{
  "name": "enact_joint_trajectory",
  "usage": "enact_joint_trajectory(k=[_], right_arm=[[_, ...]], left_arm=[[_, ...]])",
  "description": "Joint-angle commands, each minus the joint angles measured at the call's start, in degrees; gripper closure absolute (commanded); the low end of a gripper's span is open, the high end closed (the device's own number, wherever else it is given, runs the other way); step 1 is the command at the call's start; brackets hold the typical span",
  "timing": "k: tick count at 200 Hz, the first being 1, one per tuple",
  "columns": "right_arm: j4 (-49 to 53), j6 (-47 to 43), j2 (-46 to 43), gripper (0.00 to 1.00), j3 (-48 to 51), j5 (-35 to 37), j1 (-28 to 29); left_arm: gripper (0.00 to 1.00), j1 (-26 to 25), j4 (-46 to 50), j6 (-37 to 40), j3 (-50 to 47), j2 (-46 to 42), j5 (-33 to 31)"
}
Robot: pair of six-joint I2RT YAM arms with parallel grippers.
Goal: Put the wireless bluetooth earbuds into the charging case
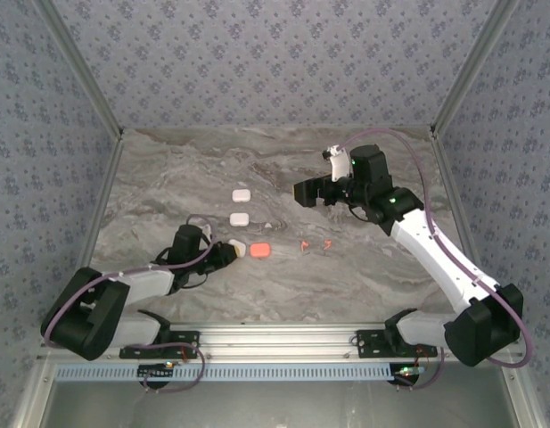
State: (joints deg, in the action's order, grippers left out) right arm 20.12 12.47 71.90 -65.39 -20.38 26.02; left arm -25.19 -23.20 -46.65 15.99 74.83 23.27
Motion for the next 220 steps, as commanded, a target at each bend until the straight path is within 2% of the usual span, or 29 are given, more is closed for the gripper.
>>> enact_joint_trajectory(k=[1, 19, 42, 84, 114, 133, 151, 167, 191, 220], right_arm=[[1.2, 0.4, 0.3, 0.0, -0.3, -0.9, 0.3], [1.5, 0.1, 0.3, 0.0, -0.5, -0.7, 0.3], [2.3, -0.8, 0.6, 0.0, -1.0, -0.5, 0.3], [5.4, -5.2, 1.3, 0.0, -2.4, -0.1, 0.8], [7.2, -15.0, 1.4, 0.0, -2.5, 2.0, 3.3], [8.4, -27.5, 2.2, 0.0, -1.1, 1.9, 6.9], [9.0, -39.6, 4.0, 0.0, 1.1, 5.3, 12.1], [9.2, -46.0, 7.4, 0.0, 1.8, 6.4, 15.4], [7.3, -51.0, 14.0, 0.0, 1.2, 7.9, 19.4], [4.7, -54.4, 22.5, 0.0, -0.5, 8.7, 21.8]], left_arm=[[0.8, -0.3, -0.4, -1.7, 0.7, 1.3, -0.7], [0.77, -0.3, 1.0, -1.6, 0.5, 0.4, -2.4], [0.57, -0.3, 4.1, -0.7, 1.1, -1.1, -3.7], [0.37, -0.3, 10.2, 1.1, 2.6, -4.3, -5.7], [0.26, 0.0, 18.4, 3.4, 4.5, -9.4, -10.0], [0.2, 1.2, 22.8, 5.2, 6.2, -14.4, -12.3], [0.16, 3.0, 26.2, 7.2, 8.8, -18.7, -13.6], [0.13, 4.6, 28.4, 8.8, 11.4, -21.2, -14.8], [0.12, 7.0, 30.4, 10.1, 14.6, -22.4, -16.2], [0.11, 8.9, 29.4, 9.0, 15.1, -22.8, -17.2]])
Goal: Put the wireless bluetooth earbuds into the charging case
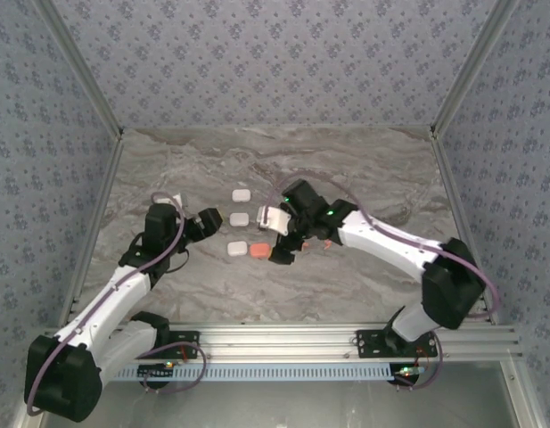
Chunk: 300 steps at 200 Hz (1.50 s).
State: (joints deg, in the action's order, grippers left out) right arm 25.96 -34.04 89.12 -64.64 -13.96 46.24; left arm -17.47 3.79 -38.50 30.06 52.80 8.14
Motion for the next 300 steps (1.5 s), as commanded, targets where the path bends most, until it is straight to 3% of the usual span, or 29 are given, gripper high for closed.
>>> enact_joint_trajectory(k=[1, 68, 106, 152, 170, 199, 259, 300], right_arm=[[-1.2, -8.0, 5.6, 0.0, -1.3, 2.3, 1.7], [1.4, -12.0, 22.4, 0.25, -11.5, 4.6, 2.5], [1.9, -12.1, 25.8, 0.33, -12.6, 3.7, 2.6], [1.9, -10.6, 27.2, 0.52, -12.6, 3.4, 2.1], [1.6, -9.9, 25.7, 0.64, -12.1, 3.4, 1.4], [-1.1, -8.6, 19.5, 0.73, -8.9, 3.0, -0.2], [-5.6, -6.6, -3.1, 0.73, 0.7, 5.0, -2.2], [-6.8, -6.9, -14.1, 0.72, 2.6, 5.9, -2.4]], left_arm=[[0.11, 1.3, 2.3, 0.7, 1.0, -0.8, -2.0], [0.11, 2.3, 3.4, -0.5, -0.6, -2.7, -2.1], [0.1, 3.0, 4.7, -0.3, -0.7, -4.2, -2.2], [0.09, 3.3, 5.1, 0.2, -0.5, -4.3, -1.8], [0.09, 3.3, 4.7, 0.6, -0.3, -4.3, -0.8], [0.11, 3.3, 2.1, 2.0, 0.3, -3.6, 3.8], [0.14, 1.9, -14.1, 0.4, 2.5, 0.4, 25.0], [0.14, -6.9, -16.9, 4.5, 8.7, 4.6, 33.1]])
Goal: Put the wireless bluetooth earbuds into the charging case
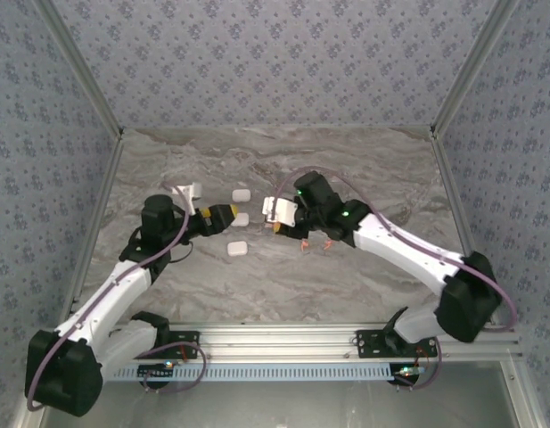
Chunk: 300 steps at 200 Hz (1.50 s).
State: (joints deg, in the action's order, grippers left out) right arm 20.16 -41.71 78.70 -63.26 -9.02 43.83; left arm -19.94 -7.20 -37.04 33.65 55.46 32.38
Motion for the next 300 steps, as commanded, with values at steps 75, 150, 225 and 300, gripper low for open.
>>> enact_joint_trajectory(k=[75, 150, 225, 300], right_arm=[[-2.0, 0.0, -8.9, 0.71, 0.7, 3.5, 2.5], [-1.7, -0.2, -8.5, 0.68, -0.2, 4.2, 3.1], [1.0, -0.3, -10.3, 0.57, 0.3, 2.3, 2.3], [-17.0, 25.9, -24.4, 0.04, 11.9, -22.7, -13.9]], left_arm=[[0.25, -12.3, -10.8, 3.1, 10.9, 12.0, 12.7], [0.63, -14.3, -15.2, 2.5, 11.3, 15.3, 13.2], [0.79, -14.3, -16.1, 3.1, 10.7, 15.2, 10.9], [0.86, -16.8, -22.4, 13.3, 8.0, 13.1, 4.8]])
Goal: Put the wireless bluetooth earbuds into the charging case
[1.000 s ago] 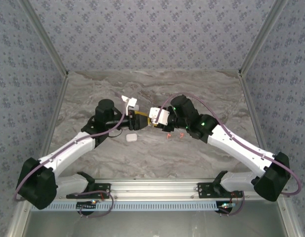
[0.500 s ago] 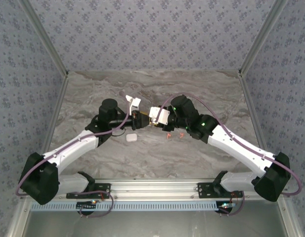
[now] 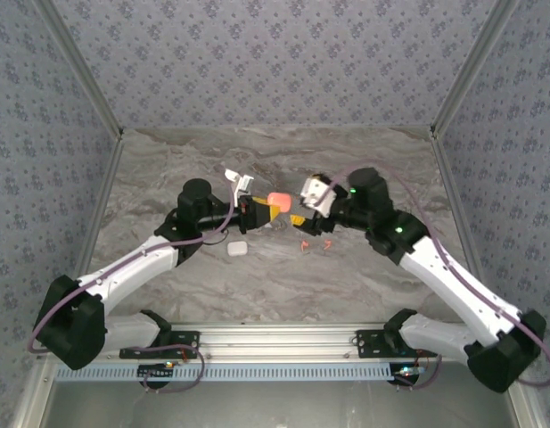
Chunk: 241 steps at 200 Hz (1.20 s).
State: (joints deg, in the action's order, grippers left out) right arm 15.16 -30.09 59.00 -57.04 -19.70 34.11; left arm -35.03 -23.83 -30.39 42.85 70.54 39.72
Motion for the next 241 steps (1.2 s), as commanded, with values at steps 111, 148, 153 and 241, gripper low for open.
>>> enact_joint_trajectory(k=[111, 148, 153, 241], right_arm=[[-25.3, 29.5, -4.1, 0.0, 11.1, -8.3, -6.7], [-24.2, 29.3, -1.0, 0.0, 9.4, -8.0, -7.6], [-24.4, 29.4, -0.8, 0.0, 9.4, -8.0, -7.7], [-25.4, 31.1, 3.3, 0.0, 5.9, -11.3, -11.2]], left_arm=[[0.96, -4.9, -9.7, 16.8, 1.7, -0.3, -0.5], [0.98, -4.8, -9.9, 16.9, 1.9, -0.2, 0.0], [0.99, -4.9, -9.8, 16.9, 2.0, -0.2, 0.2], [1.0, -4.8, -8.2, 17.5, 3.3, 0.2, 0.7]])
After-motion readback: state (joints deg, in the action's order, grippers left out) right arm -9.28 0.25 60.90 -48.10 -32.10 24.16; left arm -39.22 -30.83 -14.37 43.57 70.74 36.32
